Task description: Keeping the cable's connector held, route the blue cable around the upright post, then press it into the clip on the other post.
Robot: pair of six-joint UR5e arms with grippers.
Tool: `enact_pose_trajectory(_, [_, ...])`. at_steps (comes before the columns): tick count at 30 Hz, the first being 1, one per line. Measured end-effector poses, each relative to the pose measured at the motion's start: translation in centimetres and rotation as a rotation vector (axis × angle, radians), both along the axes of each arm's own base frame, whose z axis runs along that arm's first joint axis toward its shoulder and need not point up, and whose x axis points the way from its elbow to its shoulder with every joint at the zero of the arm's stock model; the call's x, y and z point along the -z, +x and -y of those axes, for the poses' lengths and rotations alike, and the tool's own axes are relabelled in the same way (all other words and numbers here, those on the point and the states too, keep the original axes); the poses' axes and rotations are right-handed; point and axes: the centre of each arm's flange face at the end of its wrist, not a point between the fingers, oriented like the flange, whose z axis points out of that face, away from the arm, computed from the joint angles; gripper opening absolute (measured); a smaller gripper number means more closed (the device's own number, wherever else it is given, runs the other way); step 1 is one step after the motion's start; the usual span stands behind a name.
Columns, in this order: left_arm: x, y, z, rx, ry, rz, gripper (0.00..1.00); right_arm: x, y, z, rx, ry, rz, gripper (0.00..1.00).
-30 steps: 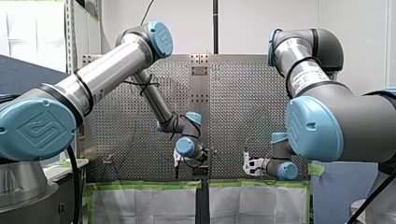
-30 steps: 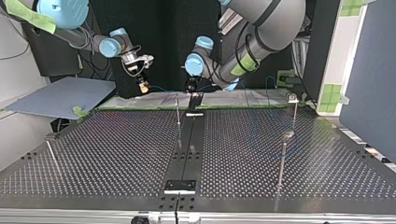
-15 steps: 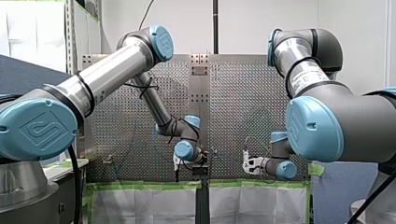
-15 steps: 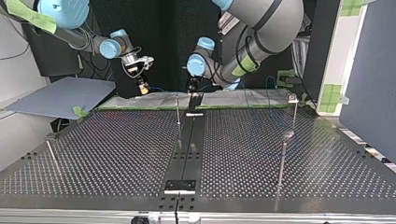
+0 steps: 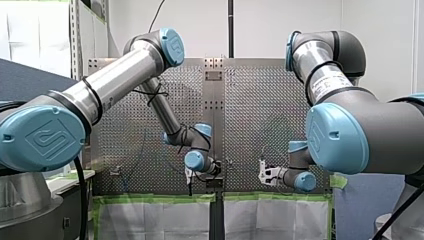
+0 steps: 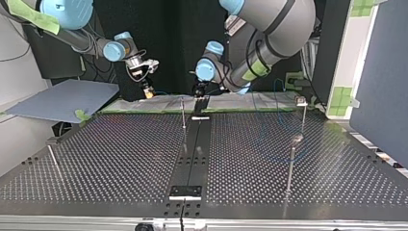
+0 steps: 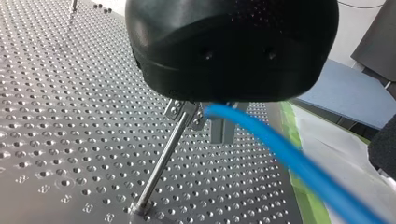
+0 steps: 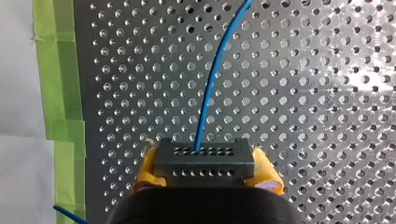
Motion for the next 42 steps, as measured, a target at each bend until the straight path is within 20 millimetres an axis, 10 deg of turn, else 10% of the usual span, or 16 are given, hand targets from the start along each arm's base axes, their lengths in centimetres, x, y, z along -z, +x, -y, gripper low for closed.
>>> enact_pose_trajectory(42, [0.0,0.3,-0.3,0.007,0.055,0.028,0.02,2.6,-0.2,0.3,0.062,0.051,0.014,0.00])
